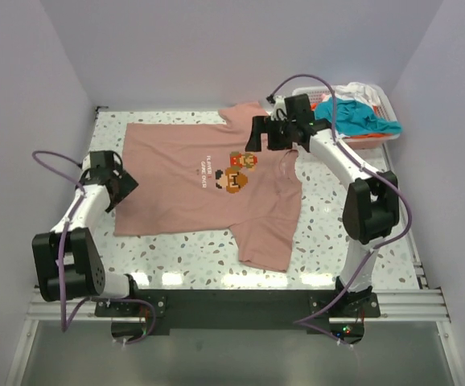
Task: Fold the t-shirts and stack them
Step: Fold the tshirt
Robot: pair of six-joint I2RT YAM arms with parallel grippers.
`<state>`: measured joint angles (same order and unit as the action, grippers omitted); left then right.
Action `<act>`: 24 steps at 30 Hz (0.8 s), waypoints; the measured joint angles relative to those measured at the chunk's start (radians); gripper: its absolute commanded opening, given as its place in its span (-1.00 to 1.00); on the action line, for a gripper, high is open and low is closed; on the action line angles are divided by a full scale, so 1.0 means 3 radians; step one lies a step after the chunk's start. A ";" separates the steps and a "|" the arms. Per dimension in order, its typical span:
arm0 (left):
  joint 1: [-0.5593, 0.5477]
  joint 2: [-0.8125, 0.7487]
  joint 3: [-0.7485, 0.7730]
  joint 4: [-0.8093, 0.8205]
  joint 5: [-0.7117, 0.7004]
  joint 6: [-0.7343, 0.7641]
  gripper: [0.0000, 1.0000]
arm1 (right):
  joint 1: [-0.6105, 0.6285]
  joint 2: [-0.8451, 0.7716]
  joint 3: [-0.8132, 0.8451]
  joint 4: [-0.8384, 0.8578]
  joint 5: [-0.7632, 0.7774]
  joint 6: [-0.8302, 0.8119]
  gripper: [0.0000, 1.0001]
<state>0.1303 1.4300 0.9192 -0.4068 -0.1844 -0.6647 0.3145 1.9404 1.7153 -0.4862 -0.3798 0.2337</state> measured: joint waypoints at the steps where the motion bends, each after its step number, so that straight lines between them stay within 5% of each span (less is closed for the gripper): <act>1: 0.0074 -0.0102 -0.0137 -0.0100 -0.0033 -0.0048 0.56 | 0.0038 -0.0069 -0.0137 0.0013 0.0000 -0.0005 0.97; 7: 0.0460 -0.0706 -0.0544 -0.0359 -0.0139 -0.0257 0.37 | 0.0148 -0.0240 -0.0701 -0.0060 -0.0019 0.0006 0.97; 15: 0.0590 -0.0721 -0.0810 -0.0374 -0.0094 -0.0409 -0.14 | 0.0127 -0.0356 -0.0838 -0.0075 -0.0017 0.0006 0.97; 24: 0.0591 -0.0668 -0.0946 -0.0421 -0.0088 -0.0456 -0.18 | 0.0127 -0.0459 -0.0838 -0.0084 -0.0017 0.0006 0.97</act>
<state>0.3077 1.2297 0.6353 -0.5331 -0.2108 -0.8017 0.3527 1.8027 1.4639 -0.5114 -0.3847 0.2356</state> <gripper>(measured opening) 0.411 0.985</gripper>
